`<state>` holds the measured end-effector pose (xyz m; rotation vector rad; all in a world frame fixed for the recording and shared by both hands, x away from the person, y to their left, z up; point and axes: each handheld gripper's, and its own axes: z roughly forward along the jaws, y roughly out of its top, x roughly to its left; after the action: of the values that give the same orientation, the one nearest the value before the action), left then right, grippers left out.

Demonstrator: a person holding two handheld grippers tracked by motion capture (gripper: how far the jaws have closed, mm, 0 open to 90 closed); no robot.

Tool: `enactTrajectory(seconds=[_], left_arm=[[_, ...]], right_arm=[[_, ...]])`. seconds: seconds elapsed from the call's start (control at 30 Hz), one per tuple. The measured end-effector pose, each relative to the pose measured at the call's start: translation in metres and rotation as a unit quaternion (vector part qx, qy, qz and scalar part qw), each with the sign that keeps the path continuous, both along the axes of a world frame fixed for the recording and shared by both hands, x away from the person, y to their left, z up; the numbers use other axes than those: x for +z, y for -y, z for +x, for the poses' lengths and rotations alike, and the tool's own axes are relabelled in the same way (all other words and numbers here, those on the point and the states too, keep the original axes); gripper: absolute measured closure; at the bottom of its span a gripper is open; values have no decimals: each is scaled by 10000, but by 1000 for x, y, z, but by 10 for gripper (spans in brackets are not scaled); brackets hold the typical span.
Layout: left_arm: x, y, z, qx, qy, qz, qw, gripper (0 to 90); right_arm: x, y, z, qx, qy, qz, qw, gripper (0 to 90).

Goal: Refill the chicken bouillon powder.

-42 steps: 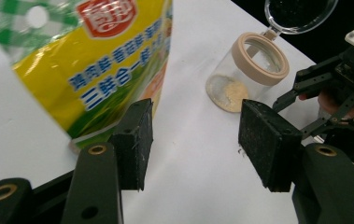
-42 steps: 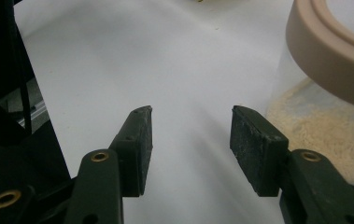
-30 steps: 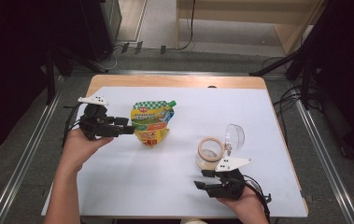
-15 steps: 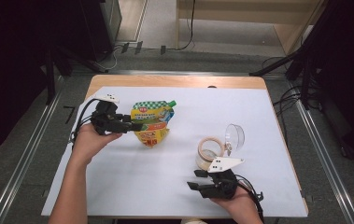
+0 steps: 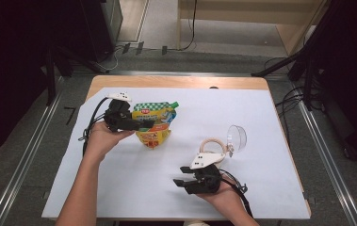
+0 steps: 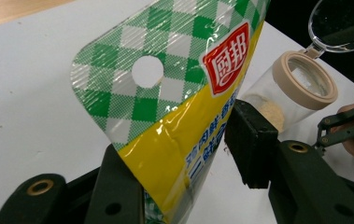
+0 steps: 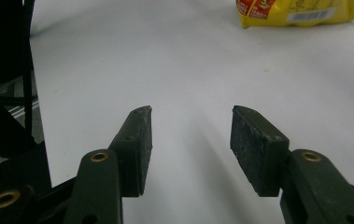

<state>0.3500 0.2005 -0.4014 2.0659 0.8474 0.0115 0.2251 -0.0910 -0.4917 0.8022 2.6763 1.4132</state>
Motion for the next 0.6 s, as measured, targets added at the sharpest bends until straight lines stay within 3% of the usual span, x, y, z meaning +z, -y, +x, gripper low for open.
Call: enactTrajectory(seconds=[0.23,0.4,0.6], left_arm=[[2,5,-6,-43,259,142,9996,820],[4,8,-10,-39,585,368,9976,885],[6,8,-10,7,430,340,9985,900]], right_arm=[[-8,-6,-1,-53,-36,85,9999,503],[-16,-7,-4,-58,-128,49,9999,503],[-22,-8,-5,-59,-184,-9,9998,503]])
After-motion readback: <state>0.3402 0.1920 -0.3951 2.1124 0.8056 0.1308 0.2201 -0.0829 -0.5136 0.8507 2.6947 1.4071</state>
